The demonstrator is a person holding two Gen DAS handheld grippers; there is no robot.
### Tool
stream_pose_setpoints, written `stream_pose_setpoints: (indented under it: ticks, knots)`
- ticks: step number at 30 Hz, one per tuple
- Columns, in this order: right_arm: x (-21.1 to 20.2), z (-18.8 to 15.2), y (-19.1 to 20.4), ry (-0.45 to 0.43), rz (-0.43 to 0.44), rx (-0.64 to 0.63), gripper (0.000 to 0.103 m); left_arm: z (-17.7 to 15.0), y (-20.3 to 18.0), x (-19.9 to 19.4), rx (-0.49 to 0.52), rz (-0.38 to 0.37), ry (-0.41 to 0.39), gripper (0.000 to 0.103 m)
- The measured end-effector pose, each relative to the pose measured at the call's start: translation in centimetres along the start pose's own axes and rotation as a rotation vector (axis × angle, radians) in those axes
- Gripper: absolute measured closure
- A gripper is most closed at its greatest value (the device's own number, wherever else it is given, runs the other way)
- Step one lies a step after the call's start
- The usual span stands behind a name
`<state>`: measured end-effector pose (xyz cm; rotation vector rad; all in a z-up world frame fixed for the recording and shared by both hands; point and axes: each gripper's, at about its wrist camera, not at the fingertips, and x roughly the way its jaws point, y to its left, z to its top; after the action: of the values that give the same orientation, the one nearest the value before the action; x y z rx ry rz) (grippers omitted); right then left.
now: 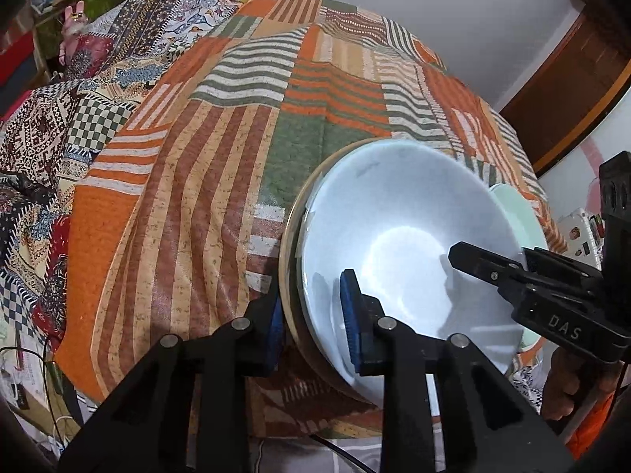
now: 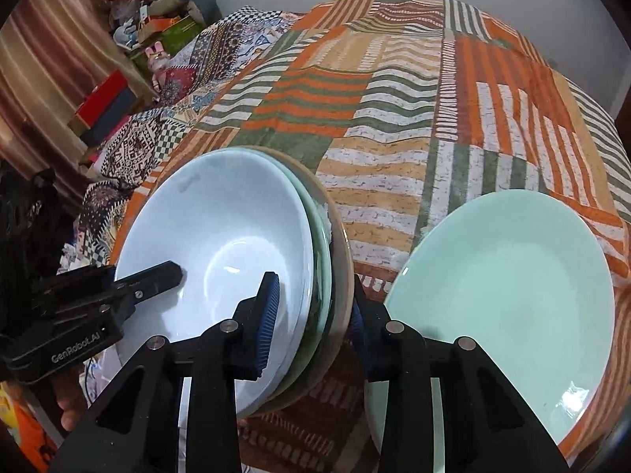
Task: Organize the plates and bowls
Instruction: 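Carry the white spotted bowl with both grippers over the nested bowls, then lower the white bowl into the green bowl with both grippers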
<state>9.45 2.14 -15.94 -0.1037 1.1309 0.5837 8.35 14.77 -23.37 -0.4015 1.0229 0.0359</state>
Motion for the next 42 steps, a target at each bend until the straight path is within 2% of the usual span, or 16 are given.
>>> stream_pose_setpoints:
  ticks: [5, 6, 10, 11, 13, 15, 17, 19, 21, 24, 25, 30, 34, 36, 38, 42]
  knots:
    - [-1.4, -0.3, -0.1, -0.025, -0.005, 0.010, 0.072, 0.2, -0.8, -1.8, 0.008, -0.001, -0.032, 0.076]
    - [-2.0, -0.3, 0.2, -0.050, 0.003, -0.004, 0.079, 0.2, -1.2, -2.4, 0.019, -0.009, -0.052, 0.076]
    - [-6.2, 0.2, 1.6, -0.185, -0.038, -0.076, 0.079, 0.5, -3.4, -3.3, 0.117, 0.076, -0.093, 0.076]
    - [-6.8, 0.3, 1.7, -0.205, -0.050, -0.084, 0.079, 0.7, -3.3, -2.8, 0.108, 0.081, -0.080, 0.076]
    - [-6.6, 0.9, 0.7, -0.190, -0.012, -0.034, 0.079, 1.1, -2.2, -2.1, 0.061, 0.085, -0.064, 0.077]
    - [-5.3, 0.9, -0.7, -0.147, -0.002, 0.024, 0.078, 1.1, -1.1, -1.9, 0.009, 0.057, -0.061, 0.077]
    - [-4.6, 0.5, -1.5, -0.124, 0.030, 0.040, 0.078, 1.3, 0.0, -2.0, -0.031, 0.023, -0.056, 0.077]
    - [-4.3, 0.3, -1.3, -0.120, 0.025, 0.034, 0.077, 1.3, 0.7, -2.0, -0.065, -0.005, -0.051, 0.077]
    - [-4.2, 0.2, -0.4, -0.122, 0.030, 0.010, 0.077, 1.2, 0.9, -1.9, -0.071, -0.006, -0.046, 0.077]
    - [-4.2, -0.1, 0.3, -0.133, -0.013, -0.025, 0.077, 0.9, 0.9, -1.9, -0.063, -0.006, -0.048, 0.077]
    - [-4.1, -0.1, 0.4, -0.135, -0.022, -0.032, 0.074, 0.8, 0.9, -2.0, -0.063, -0.007, -0.050, 0.077]
    - [-4.4, -0.3, -0.2, -0.152, -0.015, -0.008, 0.071, 0.3, 1.8, -2.4, -0.101, -0.032, -0.046, 0.075]
    - [-4.5, -0.6, 0.2, -0.167, -0.010, -0.009, 0.083, 0.0, 2.5, -2.4, -0.137, -0.054, -0.040, 0.075]
    - [-4.8, -0.7, 0.5, -0.183, -0.014, -0.011, 0.084, -0.2, 2.5, -2.6, -0.135, -0.051, -0.042, 0.075]
    - [-5.0, -0.6, 0.8, -0.194, 0.011, -0.018, 0.092, -0.4, 2.5, -2.6, -0.136, -0.059, -0.040, 0.075]
    - [-4.1, -0.2, 0.9, -0.172, 0.040, -0.013, 0.093, -0.8, 2.5, -2.6, -0.137, -0.069, -0.036, 0.075]
